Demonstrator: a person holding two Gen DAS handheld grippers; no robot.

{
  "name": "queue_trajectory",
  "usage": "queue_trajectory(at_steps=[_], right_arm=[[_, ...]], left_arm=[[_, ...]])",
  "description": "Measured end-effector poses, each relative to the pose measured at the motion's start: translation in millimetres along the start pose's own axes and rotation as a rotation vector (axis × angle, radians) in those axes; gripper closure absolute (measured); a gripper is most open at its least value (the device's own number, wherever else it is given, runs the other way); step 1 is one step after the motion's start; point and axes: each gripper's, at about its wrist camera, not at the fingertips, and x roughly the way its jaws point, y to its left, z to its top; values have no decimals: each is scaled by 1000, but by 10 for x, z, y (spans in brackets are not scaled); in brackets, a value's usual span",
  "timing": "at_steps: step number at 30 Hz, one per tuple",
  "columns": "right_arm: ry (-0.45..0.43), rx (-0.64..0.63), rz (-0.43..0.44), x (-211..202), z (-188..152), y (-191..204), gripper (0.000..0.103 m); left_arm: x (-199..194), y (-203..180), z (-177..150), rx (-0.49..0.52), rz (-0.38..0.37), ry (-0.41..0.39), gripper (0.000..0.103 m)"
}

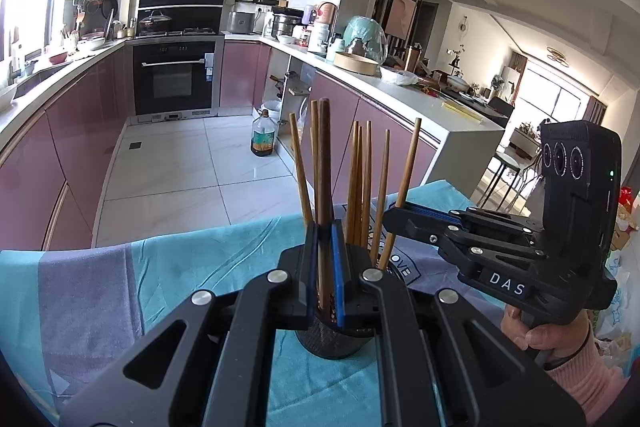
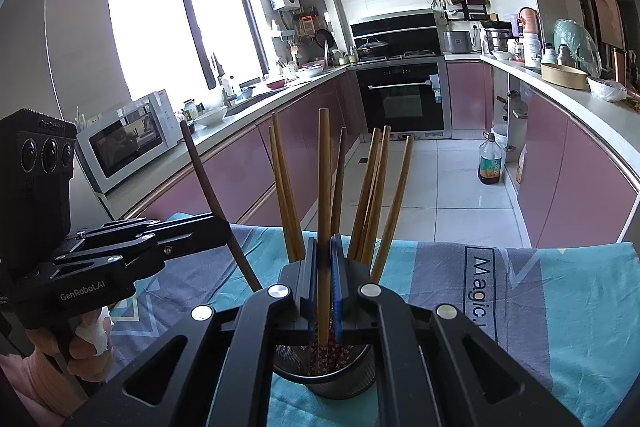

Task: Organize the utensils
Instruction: 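Lower both held chopsticks into the mesh cup among the others, then open both grippers and pull them back from the mesh cup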

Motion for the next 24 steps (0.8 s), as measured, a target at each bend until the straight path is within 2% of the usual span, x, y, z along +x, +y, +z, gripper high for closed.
queue_trajectory(at_steps=[24], right_arm=[[43,35,-21,232,35,-83,97]], left_arm=[[415,100,-160,-23,8,71,96]])
